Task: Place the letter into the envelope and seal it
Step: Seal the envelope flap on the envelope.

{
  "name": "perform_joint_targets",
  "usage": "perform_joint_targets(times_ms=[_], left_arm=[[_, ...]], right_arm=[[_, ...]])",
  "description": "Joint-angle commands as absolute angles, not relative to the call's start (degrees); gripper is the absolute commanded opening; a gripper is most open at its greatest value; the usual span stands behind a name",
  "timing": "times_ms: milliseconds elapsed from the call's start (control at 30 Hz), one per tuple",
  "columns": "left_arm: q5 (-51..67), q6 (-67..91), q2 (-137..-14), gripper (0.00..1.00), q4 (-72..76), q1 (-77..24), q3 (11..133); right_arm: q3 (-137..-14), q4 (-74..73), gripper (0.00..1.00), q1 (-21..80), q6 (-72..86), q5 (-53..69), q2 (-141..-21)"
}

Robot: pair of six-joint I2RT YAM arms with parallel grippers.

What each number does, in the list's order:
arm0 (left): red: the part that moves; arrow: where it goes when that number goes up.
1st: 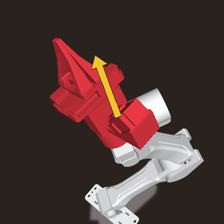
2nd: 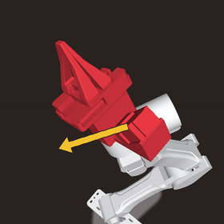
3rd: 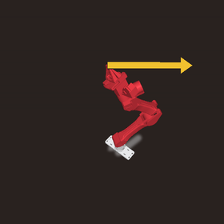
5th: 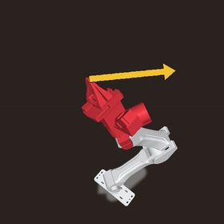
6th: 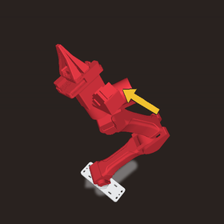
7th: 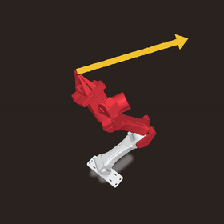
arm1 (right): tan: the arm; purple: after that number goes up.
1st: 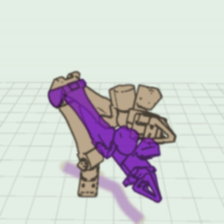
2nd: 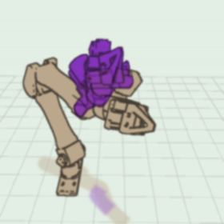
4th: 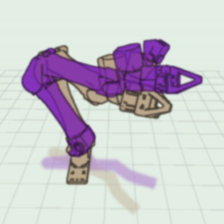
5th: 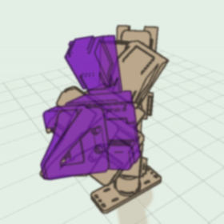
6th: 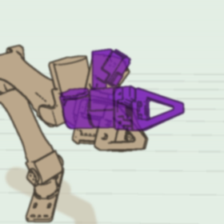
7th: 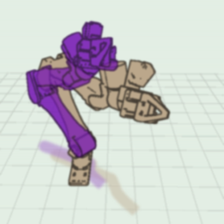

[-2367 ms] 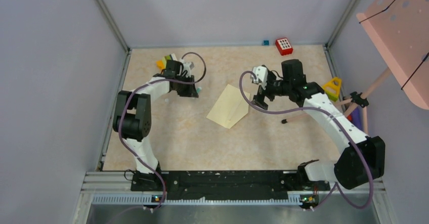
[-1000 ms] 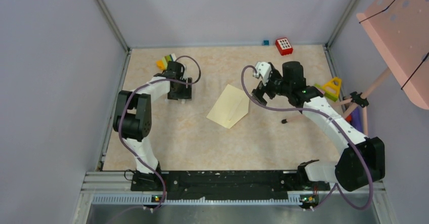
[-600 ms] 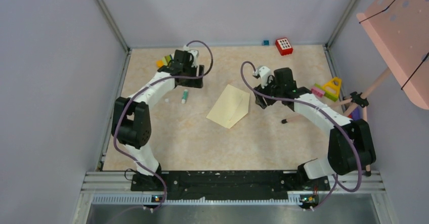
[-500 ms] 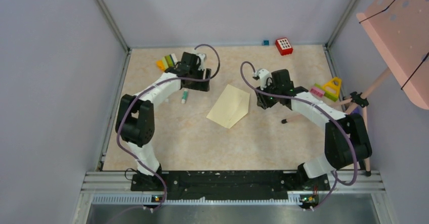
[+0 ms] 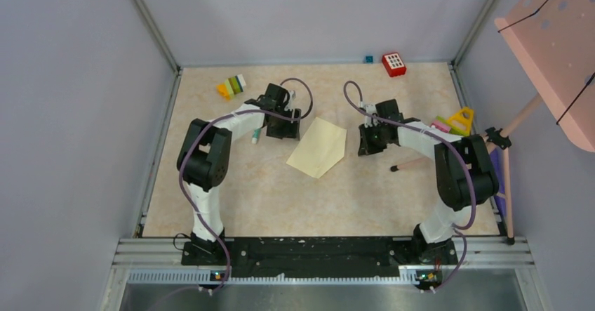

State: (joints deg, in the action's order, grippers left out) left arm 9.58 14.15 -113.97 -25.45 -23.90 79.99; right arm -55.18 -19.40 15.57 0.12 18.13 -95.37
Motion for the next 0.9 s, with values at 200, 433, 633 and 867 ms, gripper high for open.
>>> perform_joint_targets(times_ms=[200,433,633,867], left_arm=[[14.62,17.68,-115.20,0.69,-22.49,-26.15,77.56],[17.74,19.03,-117.26,0.67,-21.54,-27.68,75.81],[19.05,19.75,-118.10,0.66,-21.08,-29.11,75.47],[20.64,20.25,-119.21,0.64,-20.46,-30.23,75.10]], right_arm=[[-59.84,-17.06,0.07,15.18,8.78,27.50,-100.54],[-60.45,-15.11,0.08,15.14,11.01,32.32,-103.52],[-60.20,-13.01,0.09,15.13,12.54,35.67,-103.71],[-60.60,-10.19,0.10,15.18,15.06,38.87,-104.12]])
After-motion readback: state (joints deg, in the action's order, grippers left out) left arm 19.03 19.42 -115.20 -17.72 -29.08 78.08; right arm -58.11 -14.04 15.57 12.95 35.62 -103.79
